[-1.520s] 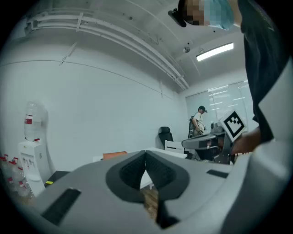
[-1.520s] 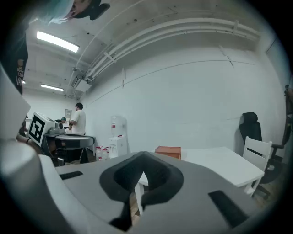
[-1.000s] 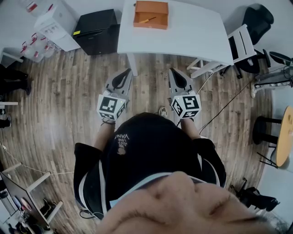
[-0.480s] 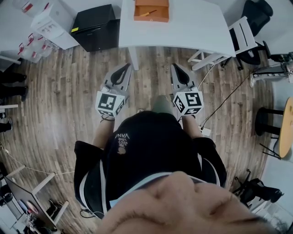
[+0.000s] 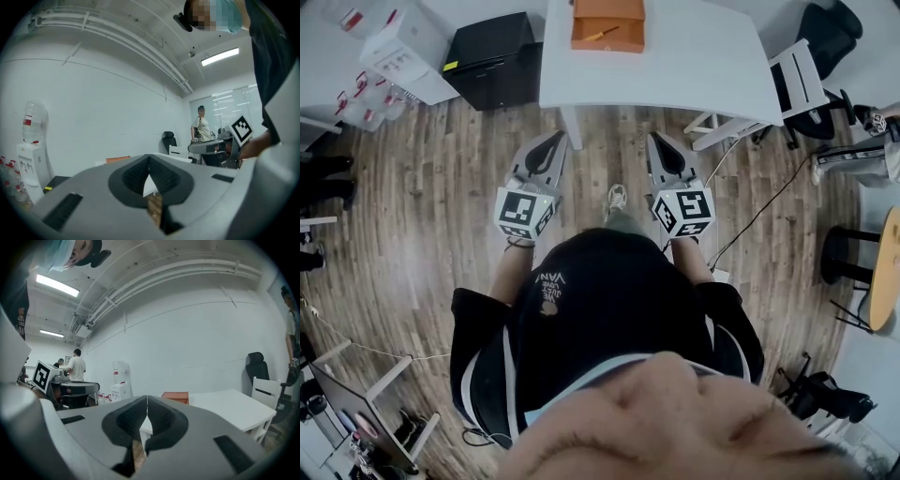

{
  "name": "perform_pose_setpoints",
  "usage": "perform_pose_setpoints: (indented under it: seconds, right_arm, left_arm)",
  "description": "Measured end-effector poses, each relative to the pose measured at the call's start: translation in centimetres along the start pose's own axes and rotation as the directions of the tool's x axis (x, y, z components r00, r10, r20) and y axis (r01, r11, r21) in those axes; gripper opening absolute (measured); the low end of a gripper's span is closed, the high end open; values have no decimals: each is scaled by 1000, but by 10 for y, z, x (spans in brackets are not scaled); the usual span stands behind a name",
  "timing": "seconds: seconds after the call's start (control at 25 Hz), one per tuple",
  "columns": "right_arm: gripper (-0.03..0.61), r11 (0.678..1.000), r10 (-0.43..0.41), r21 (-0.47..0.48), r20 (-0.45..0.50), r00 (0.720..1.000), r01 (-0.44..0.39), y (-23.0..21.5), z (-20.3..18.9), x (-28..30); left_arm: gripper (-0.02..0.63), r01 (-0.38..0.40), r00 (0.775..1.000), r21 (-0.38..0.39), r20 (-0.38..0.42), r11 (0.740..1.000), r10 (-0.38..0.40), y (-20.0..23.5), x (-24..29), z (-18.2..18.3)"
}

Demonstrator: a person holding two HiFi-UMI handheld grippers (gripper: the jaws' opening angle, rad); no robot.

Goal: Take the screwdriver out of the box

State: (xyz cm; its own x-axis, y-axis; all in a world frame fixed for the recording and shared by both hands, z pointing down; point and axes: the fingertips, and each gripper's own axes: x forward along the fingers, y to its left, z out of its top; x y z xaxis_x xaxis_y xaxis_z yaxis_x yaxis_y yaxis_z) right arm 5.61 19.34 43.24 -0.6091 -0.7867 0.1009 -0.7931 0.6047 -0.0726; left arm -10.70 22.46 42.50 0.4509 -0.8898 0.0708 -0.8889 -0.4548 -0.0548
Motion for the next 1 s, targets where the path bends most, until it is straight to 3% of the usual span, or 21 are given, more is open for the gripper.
perform_pose_setpoints:
  seconds: [1.0]
  right_arm:
    - [12,991,134,3,-13,991,-134,-117,14,123]
  left_arm:
    - [17,-110,993,-4,-37,994,110,51,155,3]
